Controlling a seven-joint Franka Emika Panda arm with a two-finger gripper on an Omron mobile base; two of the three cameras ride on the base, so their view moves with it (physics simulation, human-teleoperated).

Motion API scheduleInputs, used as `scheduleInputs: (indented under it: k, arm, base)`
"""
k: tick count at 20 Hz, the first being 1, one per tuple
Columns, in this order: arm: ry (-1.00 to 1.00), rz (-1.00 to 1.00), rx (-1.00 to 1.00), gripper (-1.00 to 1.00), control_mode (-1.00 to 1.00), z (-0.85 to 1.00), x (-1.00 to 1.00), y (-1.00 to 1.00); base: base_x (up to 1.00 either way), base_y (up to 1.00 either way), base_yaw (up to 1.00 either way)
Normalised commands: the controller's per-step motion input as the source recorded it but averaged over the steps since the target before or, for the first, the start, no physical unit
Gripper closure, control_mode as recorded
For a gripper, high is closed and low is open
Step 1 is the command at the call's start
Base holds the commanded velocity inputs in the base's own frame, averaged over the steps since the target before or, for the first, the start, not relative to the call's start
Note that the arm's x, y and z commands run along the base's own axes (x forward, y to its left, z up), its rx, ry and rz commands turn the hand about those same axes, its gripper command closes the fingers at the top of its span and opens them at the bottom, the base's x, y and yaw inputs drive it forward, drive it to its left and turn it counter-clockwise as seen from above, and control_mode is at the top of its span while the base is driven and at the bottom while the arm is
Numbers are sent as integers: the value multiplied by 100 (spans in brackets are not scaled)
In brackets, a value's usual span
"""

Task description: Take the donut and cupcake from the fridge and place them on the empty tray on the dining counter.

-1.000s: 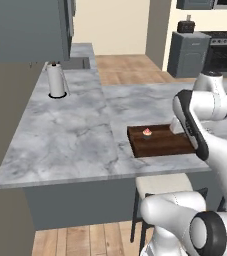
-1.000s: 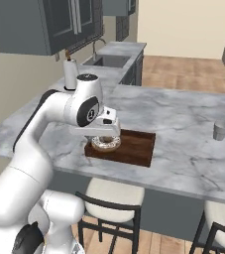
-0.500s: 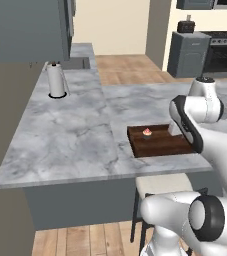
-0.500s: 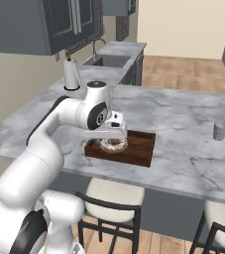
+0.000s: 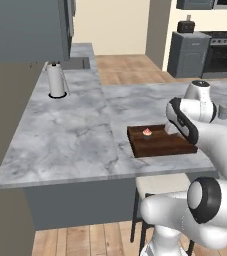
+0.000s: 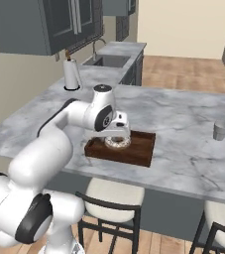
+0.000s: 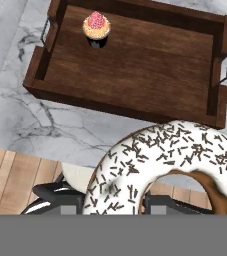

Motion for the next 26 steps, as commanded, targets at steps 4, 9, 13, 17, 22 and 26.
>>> scheduleInputs:
  k: [4,9,13,17,22,26]
  arm:
    - [0,12,0,100,-100,-10,42,-1]
    - [0,14,0,100,-100,-29,43,-4]
    - [-1,9,0,100,-100,-41,42,-11]
    - [0,3,0,100,-100,-32,46,-8]
    - [0,0,-1,100,-100,-37,45,-12]
    - [0,0,-2,100,-100,-30,38,-24]
  base:
    - [0,0,0]
    - [0,0,0]
    - [0,0,0]
    - [0,0,0]
    - [0,0,0]
    - [0,0,0]
